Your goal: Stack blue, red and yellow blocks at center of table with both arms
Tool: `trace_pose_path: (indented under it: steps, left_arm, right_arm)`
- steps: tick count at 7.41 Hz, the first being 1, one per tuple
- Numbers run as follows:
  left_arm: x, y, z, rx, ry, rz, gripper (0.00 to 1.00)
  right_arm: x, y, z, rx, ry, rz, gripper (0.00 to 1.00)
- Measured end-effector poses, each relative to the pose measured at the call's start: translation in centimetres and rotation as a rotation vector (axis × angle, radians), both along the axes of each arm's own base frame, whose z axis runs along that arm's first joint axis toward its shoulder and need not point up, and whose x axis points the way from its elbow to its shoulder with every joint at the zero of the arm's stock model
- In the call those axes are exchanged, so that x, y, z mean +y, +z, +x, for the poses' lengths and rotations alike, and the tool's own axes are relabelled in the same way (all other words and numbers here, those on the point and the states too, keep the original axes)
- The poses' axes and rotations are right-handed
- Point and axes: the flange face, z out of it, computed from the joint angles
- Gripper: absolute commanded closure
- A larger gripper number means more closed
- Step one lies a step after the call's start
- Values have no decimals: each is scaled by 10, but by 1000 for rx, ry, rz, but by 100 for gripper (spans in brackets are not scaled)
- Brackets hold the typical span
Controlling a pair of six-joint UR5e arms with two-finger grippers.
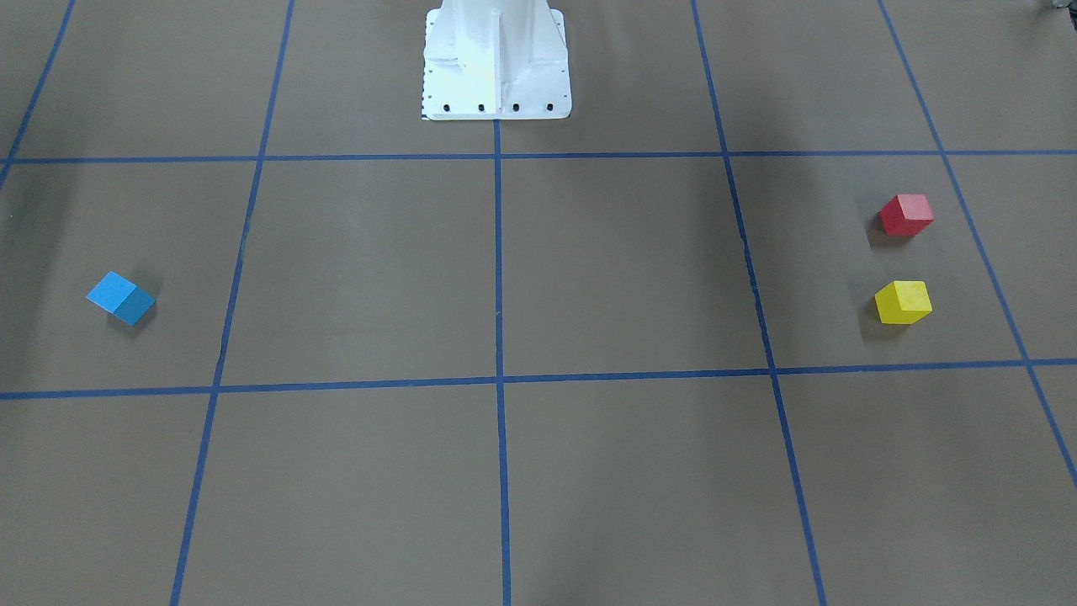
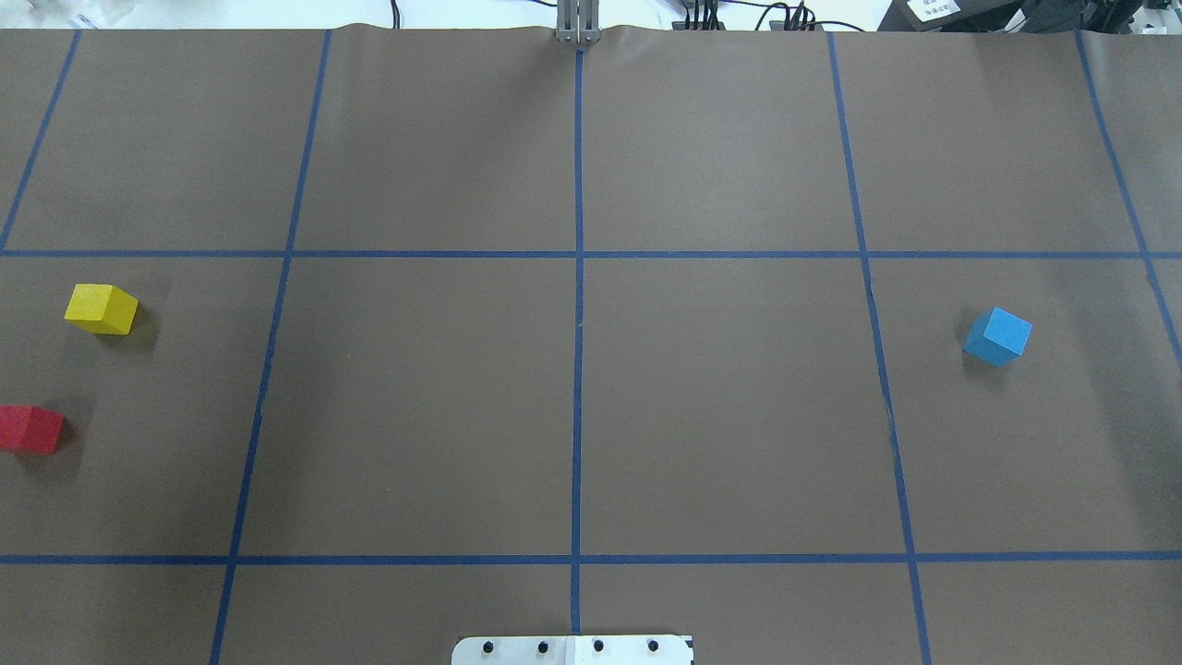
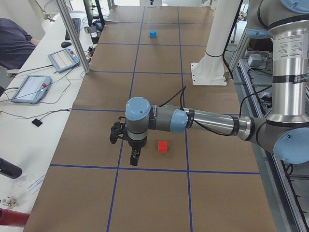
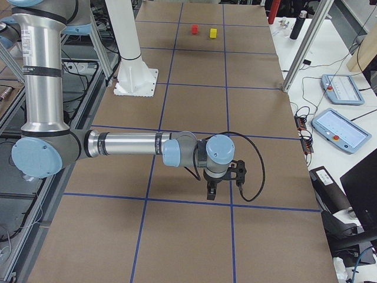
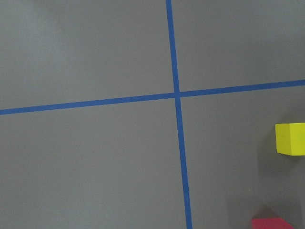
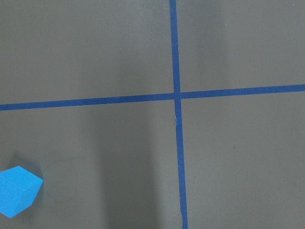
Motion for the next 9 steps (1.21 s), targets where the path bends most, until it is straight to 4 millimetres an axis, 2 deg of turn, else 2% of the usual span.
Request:
trace_pose_path:
  steps: [4, 7, 8, 9]
  left_arm:
    - [-1, -4, 0, -3, 0, 8, 0]
    - [-1, -21, 0, -3, 1, 47, 0]
    - [-1, -26, 3, 4, 6, 57, 0]
    - [-1, -28, 5, 18, 9, 58, 0]
  right_arm:
    - [1, -4, 1, 17, -10, 28, 1]
    - [1, -25, 1, 39, -10, 72, 1]
    - [-6, -34, -7, 38, -26, 88, 1]
    - [-14, -43, -28, 33, -64, 105, 1]
